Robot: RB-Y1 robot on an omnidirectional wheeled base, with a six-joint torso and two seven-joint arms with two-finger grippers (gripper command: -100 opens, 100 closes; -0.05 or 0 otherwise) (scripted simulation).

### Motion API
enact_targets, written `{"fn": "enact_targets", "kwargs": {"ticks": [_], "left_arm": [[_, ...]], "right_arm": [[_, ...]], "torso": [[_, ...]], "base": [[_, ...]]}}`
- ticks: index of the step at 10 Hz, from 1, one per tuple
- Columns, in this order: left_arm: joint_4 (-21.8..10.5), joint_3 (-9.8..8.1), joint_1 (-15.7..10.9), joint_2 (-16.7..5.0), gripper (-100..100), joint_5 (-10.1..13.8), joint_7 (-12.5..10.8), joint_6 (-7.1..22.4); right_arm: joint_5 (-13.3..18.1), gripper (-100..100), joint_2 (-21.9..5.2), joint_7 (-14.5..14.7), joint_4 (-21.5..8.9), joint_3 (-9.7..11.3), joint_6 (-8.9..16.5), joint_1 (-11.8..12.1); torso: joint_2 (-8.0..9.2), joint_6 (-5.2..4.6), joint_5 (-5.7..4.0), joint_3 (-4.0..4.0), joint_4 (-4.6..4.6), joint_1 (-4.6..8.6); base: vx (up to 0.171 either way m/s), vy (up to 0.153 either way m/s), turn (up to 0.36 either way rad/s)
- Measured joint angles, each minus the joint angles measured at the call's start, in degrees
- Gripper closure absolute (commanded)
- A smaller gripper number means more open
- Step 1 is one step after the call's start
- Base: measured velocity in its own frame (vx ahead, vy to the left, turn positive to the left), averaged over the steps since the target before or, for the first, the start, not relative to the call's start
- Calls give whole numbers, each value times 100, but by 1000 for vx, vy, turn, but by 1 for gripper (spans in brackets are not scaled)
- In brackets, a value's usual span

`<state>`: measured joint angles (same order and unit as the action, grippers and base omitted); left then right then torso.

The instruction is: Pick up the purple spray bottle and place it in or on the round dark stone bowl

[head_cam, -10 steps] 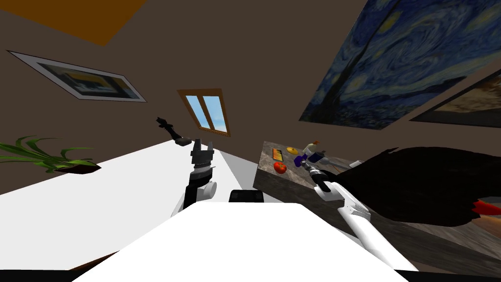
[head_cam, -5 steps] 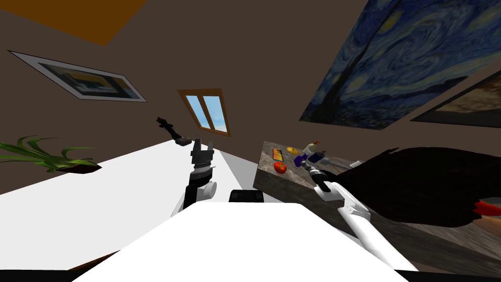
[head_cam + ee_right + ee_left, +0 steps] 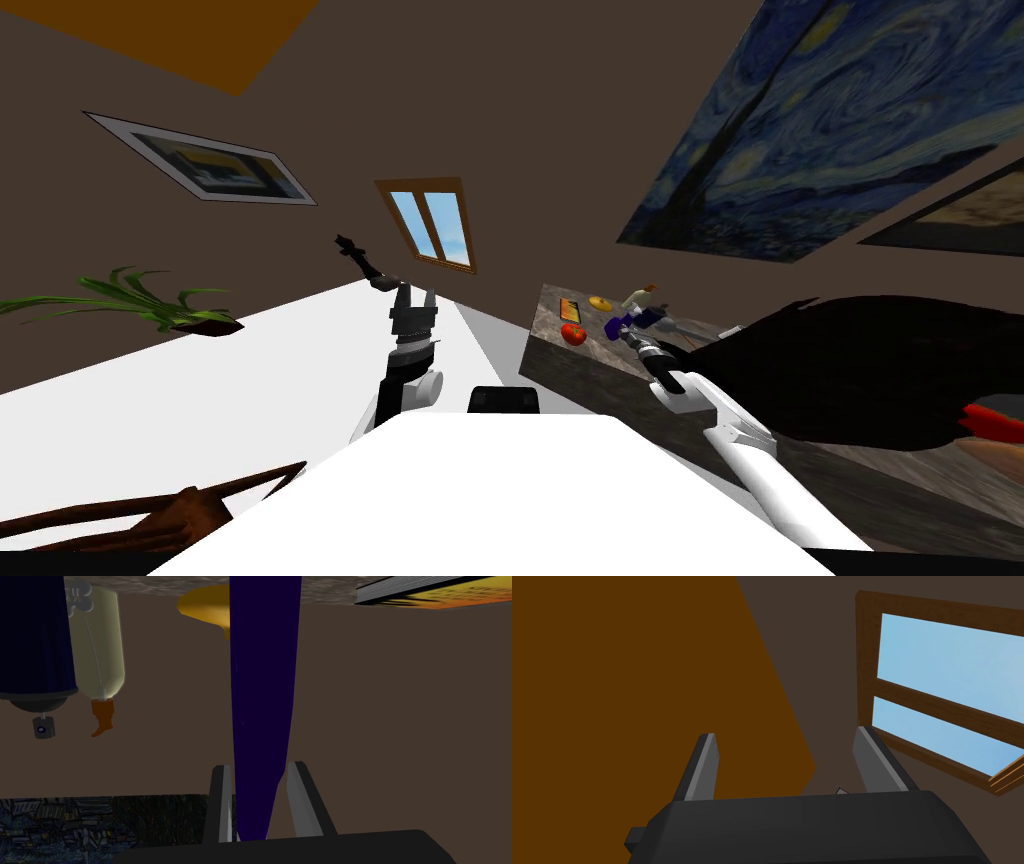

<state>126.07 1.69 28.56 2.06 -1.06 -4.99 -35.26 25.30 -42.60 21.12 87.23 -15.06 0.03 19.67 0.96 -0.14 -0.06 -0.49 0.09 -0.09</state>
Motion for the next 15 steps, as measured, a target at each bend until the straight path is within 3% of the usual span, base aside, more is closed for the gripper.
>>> {"fn": "enact_targets", "kwargs": {"ticks": [8,15], "left_arm": [[0,-1,1,0,0,0,0,0],[0,-2,4,-2,0,0,0,-1]], "right_arm": [[-265,100,-977,-251,442,-22,311,510],[-727,100,-1781,-763,795,-176,549,826]], "torso": [[-11,3,10,3,2,0],[-109,1,-6,59,-18,60]], "base": [[-192,32,59],[30,-77,-108]]}}
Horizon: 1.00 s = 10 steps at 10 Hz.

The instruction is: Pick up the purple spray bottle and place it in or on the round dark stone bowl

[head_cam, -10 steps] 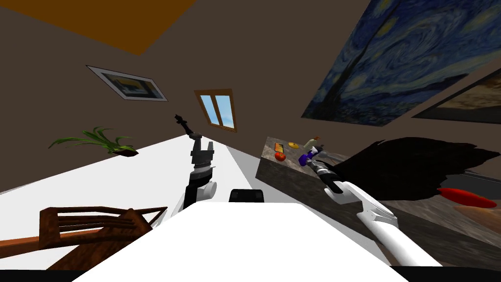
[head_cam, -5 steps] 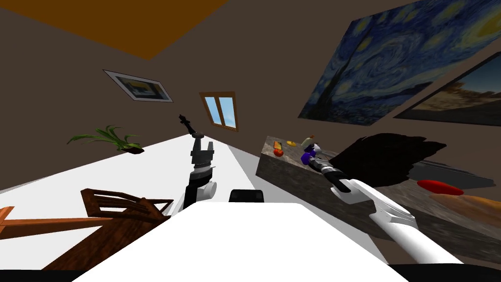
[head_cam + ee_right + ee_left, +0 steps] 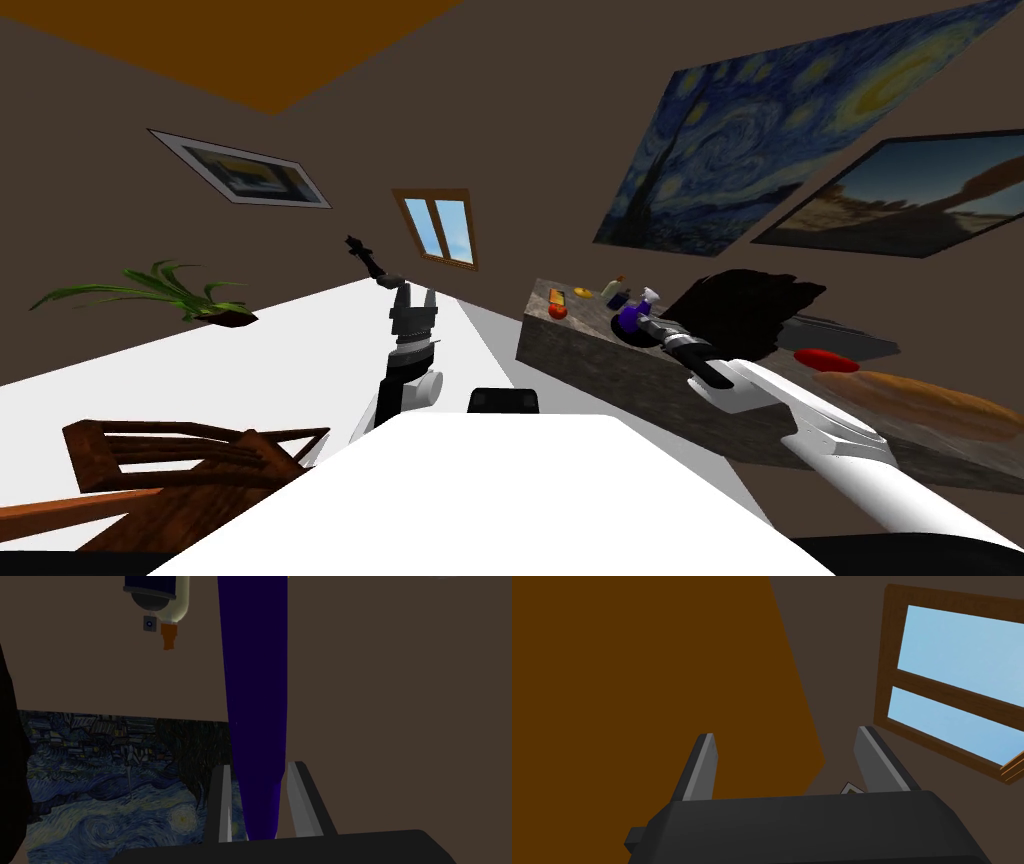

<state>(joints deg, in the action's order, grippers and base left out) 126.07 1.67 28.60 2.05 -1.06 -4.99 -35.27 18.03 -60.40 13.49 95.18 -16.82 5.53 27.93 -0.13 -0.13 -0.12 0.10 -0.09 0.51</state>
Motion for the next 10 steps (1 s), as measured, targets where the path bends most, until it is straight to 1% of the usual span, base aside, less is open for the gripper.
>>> {"fn": "enact_targets", "kwargs": {"ticks": [2,4,5,6,10], "left_arm": [[0,-1,1,0,0,0,0,0],[0,0,0,0,0,0,0,0],[0,0,1,0,0,0,0,0],[0,1,-1,1,0,0,0,0],[0,1,-2,1,0,0,0,0]], "right_arm": [[-205,100,-252,-223,180,-55,106,122],[-379,100,-471,-413,281,-95,188,200],[-464,100,-570,-508,347,-119,218,250],[-472,-100,-582,-528,353,-131,226,253],[-471,-100,-581,-527,351,-131,226,252]], "torso": [[-14,-6,-2,7,-2,11],[-15,1,-7,8,-3,6],[-17,-3,-8,10,-3,7],[-2,4,-11,3,-3,-11],[23,3,-4,-11,3,-35]], "base": [[109,-134,-186],[113,-104,-122],[55,-50,-31],[9,-10,8],[0,0,0]]}}
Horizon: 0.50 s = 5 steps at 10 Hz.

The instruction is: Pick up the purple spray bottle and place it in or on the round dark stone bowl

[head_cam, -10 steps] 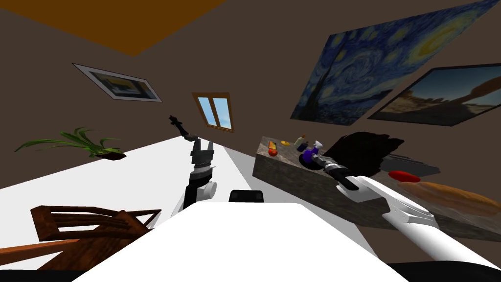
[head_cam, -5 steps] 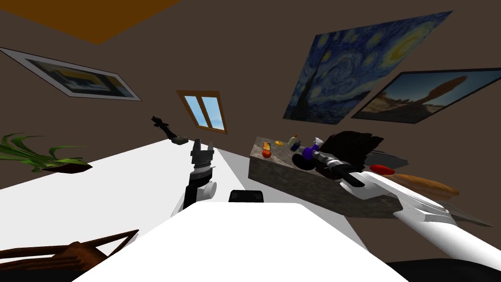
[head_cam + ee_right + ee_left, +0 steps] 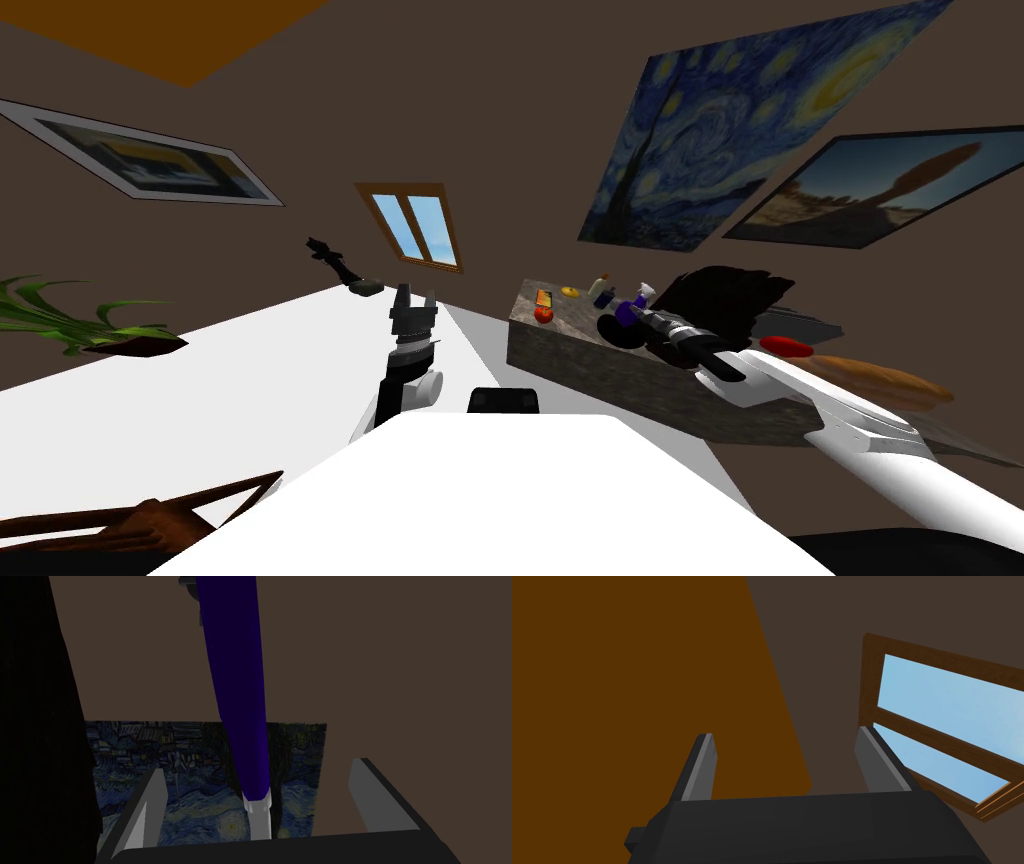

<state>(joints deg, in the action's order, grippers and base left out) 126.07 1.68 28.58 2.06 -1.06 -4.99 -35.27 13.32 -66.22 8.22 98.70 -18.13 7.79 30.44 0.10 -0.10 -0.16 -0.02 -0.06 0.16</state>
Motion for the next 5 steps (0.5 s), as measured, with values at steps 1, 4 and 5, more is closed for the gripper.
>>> {"fn": "enact_targets", "kwargs": {"ticks": [1,4,5], "left_arm": [[0,0,0,0,0,0,0,0],[0,0,0,0,0,0,0,0],[0,0,0,0,0,0,0,0]], "right_arm": [[0,0,0,0,0,0,0,0],[-162,-100,-300,-115,167,-111,107,142],[-222,-100,-413,-167,237,-154,155,195]], "torso": [[1,0,0,0,0,0],[-3,-1,1,2,0,0],[-5,0,1,3,-1,0]], "base": [[0,0,0],[16,-5,-80],[19,-4,-53]]}}
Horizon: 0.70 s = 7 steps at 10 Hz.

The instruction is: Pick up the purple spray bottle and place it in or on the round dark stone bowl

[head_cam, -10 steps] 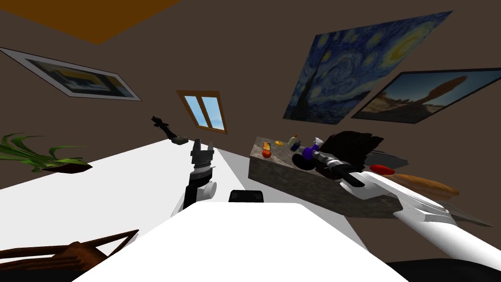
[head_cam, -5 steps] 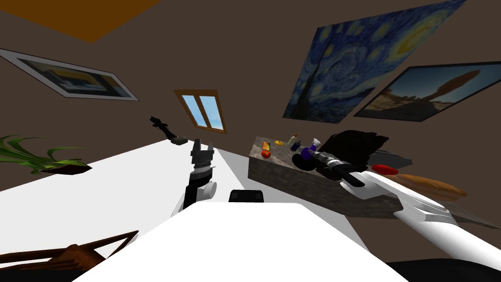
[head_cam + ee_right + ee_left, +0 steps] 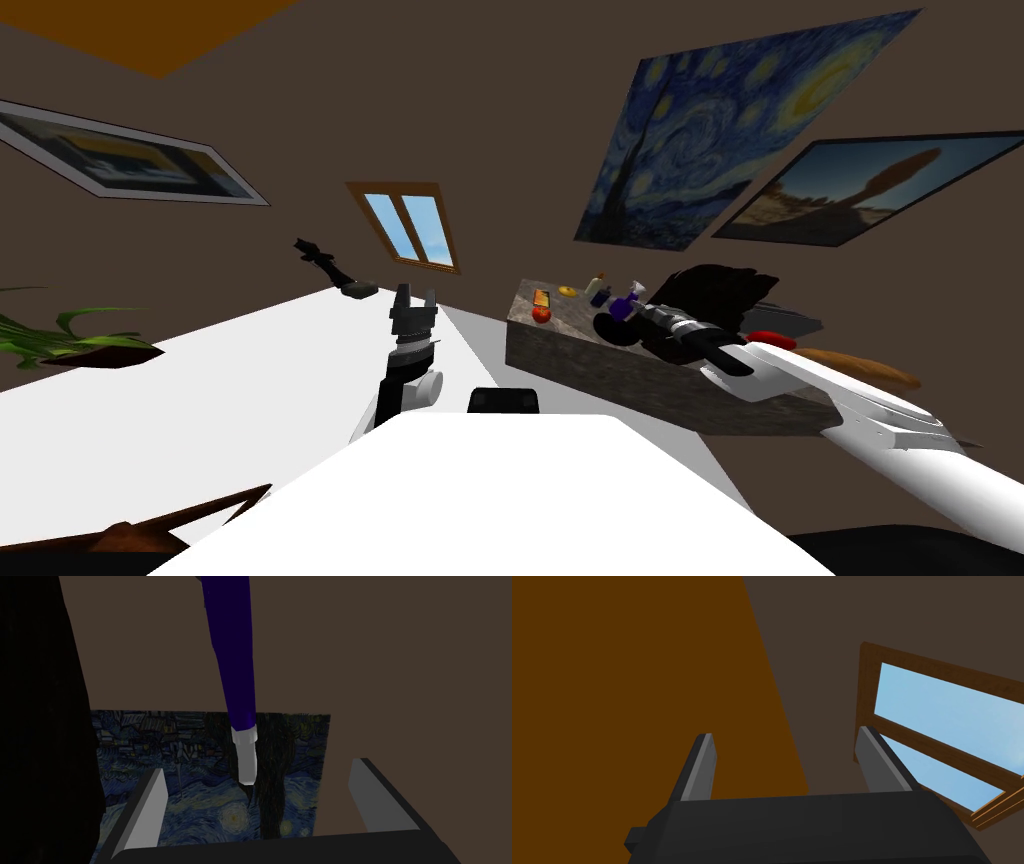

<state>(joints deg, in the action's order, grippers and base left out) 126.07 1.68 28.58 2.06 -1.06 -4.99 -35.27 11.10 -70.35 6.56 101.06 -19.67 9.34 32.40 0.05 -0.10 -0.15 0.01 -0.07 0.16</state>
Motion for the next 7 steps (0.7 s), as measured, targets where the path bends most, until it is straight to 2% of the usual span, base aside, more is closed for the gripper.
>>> {"fn": "enact_targets", "kwargs": {"ticks": [6,7], "left_arm": [[0,0,0,0,0,0,0,0],[0,0,0,0,0,0,0,0]], "right_arm": [[-353,-100,-679,-275,404,-206,285,270],[-361,0,-692,-288,414,-213,300,276]], "torso": [[0,0,0,0,0,-1],[2,1,-2,-1,0,0]], "base": [[16,-4,-53],[0,0,0]]}}
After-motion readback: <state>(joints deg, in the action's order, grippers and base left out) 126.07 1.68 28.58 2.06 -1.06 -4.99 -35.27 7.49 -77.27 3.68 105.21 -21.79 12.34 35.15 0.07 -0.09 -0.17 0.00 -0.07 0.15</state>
